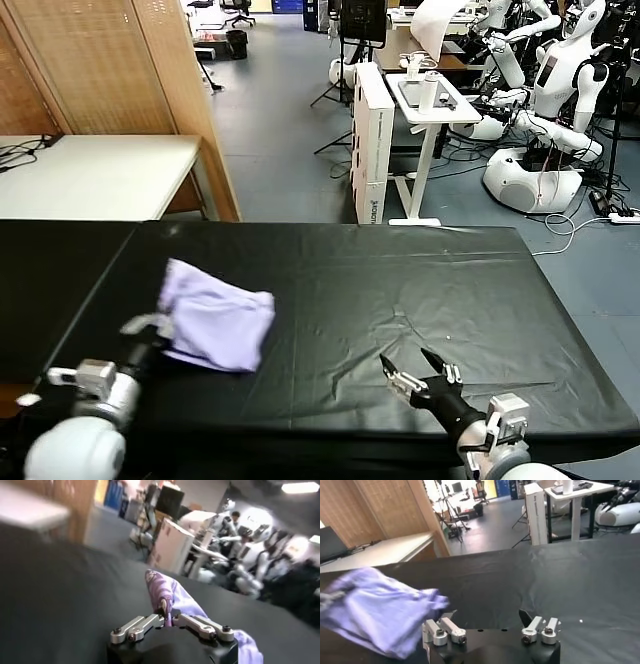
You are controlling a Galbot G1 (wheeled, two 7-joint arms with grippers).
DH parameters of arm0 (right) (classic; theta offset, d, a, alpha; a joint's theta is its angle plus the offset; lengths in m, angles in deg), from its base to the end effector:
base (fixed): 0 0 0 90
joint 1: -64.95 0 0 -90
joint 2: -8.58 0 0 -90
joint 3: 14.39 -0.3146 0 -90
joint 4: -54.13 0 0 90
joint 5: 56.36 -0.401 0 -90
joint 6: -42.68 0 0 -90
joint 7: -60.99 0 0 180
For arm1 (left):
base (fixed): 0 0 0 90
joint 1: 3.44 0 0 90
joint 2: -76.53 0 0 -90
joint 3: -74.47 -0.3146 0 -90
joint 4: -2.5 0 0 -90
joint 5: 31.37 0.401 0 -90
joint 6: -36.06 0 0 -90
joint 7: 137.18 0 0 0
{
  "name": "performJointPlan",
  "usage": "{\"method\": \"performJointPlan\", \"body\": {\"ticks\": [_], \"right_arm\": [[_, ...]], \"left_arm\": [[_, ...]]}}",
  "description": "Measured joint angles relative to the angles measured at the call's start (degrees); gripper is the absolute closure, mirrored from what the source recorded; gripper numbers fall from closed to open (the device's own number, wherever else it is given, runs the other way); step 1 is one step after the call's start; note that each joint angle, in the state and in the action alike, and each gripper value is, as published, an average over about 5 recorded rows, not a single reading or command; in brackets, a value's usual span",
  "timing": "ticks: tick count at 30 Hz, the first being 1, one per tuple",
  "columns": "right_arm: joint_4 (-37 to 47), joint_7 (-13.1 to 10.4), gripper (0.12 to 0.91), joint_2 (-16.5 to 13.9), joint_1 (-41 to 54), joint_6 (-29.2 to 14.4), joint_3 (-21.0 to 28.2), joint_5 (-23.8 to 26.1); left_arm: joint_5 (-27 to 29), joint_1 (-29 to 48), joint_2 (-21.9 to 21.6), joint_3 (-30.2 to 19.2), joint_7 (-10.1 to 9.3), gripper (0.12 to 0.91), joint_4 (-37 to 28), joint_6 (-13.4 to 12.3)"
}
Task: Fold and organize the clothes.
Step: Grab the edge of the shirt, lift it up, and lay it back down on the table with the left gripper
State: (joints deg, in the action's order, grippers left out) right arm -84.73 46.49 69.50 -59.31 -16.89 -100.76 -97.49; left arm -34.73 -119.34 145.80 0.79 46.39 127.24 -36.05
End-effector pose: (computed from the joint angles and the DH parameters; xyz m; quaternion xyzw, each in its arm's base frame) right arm 0.2068 0.0085 -0.1640 0.1374 -0.9605 -0.0896 0.2248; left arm 0.2636 0.1171 -0.1811 0.0272 -0.9802 -0.1873 0.0573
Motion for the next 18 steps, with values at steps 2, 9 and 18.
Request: {"method": "performJointPlan", "body": {"ticks": [2,9,18], "right_arm": [[0.23,-0.03,0.118,-0.07,0.29,0.00,0.07,-0.11],[0.86,-0.13,0.118,0.38,0.95,0.06,0.50,-0.14],[1.00,-0.16,0.118,0.52,0.63,0.07,-0.31,-0.12]], "left_arm": [[9.42,-0.04,-2.05,1.85,-0.93,0.847,0.62,-1.93],[34.83,-1.96,-4.57,0.13,-0.68,0.847,2.72,-5.49],[33.77,-5.91,-2.36,-17.84,1.62,0.847,-0.87,3.40]]}}
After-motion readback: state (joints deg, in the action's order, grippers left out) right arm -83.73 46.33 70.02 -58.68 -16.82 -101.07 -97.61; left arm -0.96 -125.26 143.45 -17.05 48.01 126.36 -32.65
